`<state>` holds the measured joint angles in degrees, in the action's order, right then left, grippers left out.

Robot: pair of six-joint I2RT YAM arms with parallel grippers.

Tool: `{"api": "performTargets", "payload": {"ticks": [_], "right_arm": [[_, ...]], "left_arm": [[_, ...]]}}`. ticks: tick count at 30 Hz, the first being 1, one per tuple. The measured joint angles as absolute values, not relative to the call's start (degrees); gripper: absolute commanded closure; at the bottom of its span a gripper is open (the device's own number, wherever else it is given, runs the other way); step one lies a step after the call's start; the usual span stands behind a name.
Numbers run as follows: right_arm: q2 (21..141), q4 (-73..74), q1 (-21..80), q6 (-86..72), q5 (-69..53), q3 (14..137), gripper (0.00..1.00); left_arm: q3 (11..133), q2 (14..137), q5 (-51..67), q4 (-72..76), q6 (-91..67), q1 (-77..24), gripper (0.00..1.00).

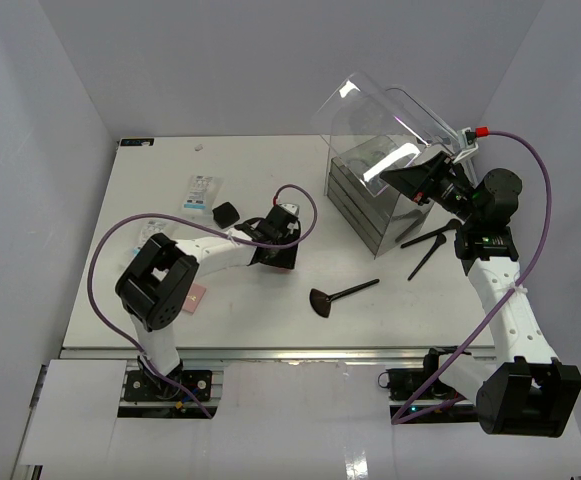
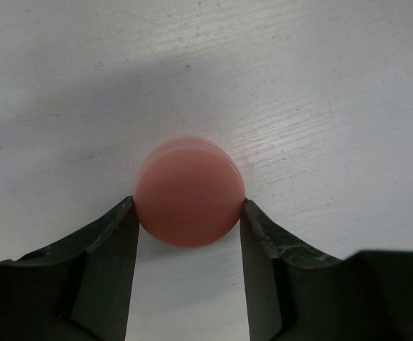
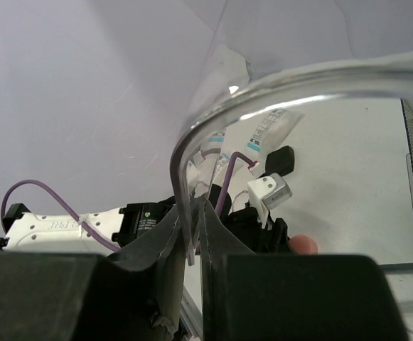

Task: Organize the makeup

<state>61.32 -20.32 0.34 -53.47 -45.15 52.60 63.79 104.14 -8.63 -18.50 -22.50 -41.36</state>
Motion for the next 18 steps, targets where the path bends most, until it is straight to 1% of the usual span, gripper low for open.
{"api": "performTargets", "payload": {"ticks": [2,7,10,12,15,18], "right_arm": [[61.32,-20.32,0.34,-53.47,-45.15,52.60,0.85],[61.30,-20.32,0.34,-53.47,-45.15,52.60,0.85],[61.23,-20.32,0.34,-53.47,-45.15,52.60,0.85],[61.19,-20.32,0.34,-53.47,-45.15,52.60,0.85],[61.20,-20.32,0.34,-53.47,-45.15,52.60,0.85],[61.20,-20.32,0.34,-53.49,-45.15,52.60,0.85]], "left_arm": [[63.79,104.22,-8.75,-18.12,-22.73,-41.64,0.69],[63.10,103.92,-8.68,-16.71,-23.12,-41.87,0.80],[58.62,100.60,-6.66,-11.46,-24.56,-41.92,0.83],[53.81,96.11,-4.43,-5.92,-26.17,-42.09,0.84],[48.13,90.04,-0.85,5.46,-30.16,-42.22,0.85],[47.27,89.11,1.85,17.84,-33.92,-42.40,0.85]]}}
